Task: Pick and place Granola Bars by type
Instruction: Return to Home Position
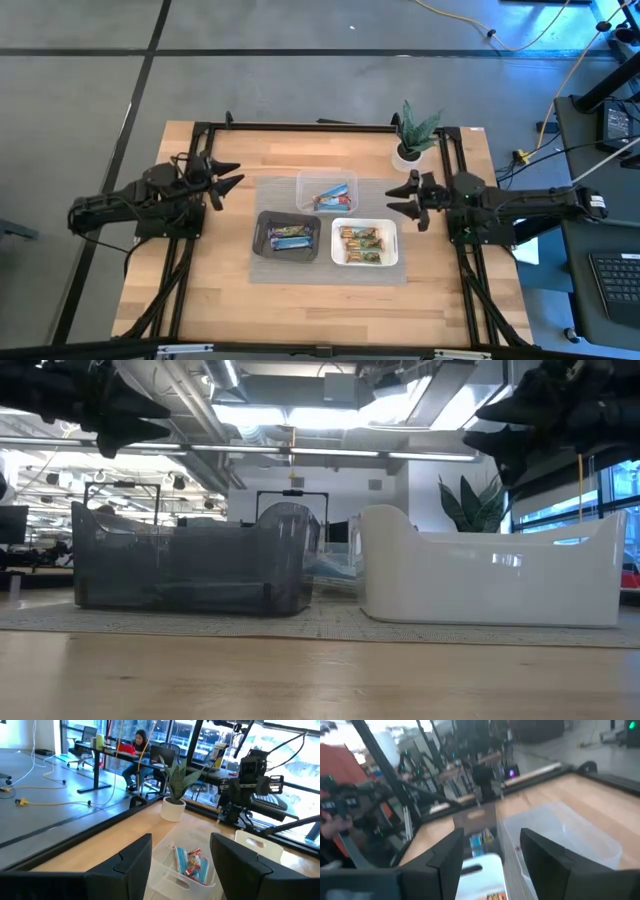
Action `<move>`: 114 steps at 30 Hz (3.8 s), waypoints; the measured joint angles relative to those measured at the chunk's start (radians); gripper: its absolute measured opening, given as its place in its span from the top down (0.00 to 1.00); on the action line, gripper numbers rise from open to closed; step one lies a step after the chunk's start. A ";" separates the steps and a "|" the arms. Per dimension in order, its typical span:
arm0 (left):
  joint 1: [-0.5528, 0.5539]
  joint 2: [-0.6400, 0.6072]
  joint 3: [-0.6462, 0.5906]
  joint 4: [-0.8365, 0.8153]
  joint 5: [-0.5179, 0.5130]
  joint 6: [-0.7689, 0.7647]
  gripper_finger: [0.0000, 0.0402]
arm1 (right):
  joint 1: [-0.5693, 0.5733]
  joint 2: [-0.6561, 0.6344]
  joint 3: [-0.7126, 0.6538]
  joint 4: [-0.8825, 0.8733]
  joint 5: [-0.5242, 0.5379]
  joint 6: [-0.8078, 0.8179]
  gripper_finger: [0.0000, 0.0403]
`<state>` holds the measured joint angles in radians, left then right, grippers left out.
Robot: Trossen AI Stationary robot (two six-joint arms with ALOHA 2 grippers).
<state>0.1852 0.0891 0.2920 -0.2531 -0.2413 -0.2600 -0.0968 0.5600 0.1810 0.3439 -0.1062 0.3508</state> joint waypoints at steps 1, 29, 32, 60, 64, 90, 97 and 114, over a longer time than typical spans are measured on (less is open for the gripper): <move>0.000 -0.011 -0.005 0.001 0.000 -0.003 0.52 | -0.005 -0.016 -0.009 0.012 0.000 0.005 0.51; 0.000 -0.089 -0.131 -0.003 -0.080 -0.076 0.52 | -0.072 -0.245 -0.174 0.139 0.001 -0.092 0.51; 0.000 -0.089 -0.139 -0.009 -0.087 -0.082 0.52 | -0.072 -0.257 -0.174 0.147 0.001 -0.092 0.51; 0.000 -0.089 -0.176 0.071 -0.149 -0.035 0.52 | -0.091 -0.559 -0.174 -0.182 0.210 -0.066 0.51; 0.000 -0.089 -0.219 0.125 -0.140 -0.015 0.52 | -0.091 -0.559 -0.174 -0.180 0.219 -0.064 0.51; 0.000 -0.085 -0.227 0.130 -0.153 0.011 0.52 | -0.091 -0.557 -0.174 -0.219 0.245 -0.042 0.51; 0.000 -0.085 -0.227 0.130 -0.153 0.011 0.52 | -0.091 -0.556 -0.174 -0.218 0.245 -0.044 0.51; 0.000 -0.085 -0.227 0.130 -0.154 0.011 0.52 | -0.091 -0.556 -0.174 -0.217 0.245 -0.045 0.51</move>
<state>0.1852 0.0044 0.0654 -0.1226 -0.3949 -0.2485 -0.1875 0.0040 0.0074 0.1265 0.1390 0.3061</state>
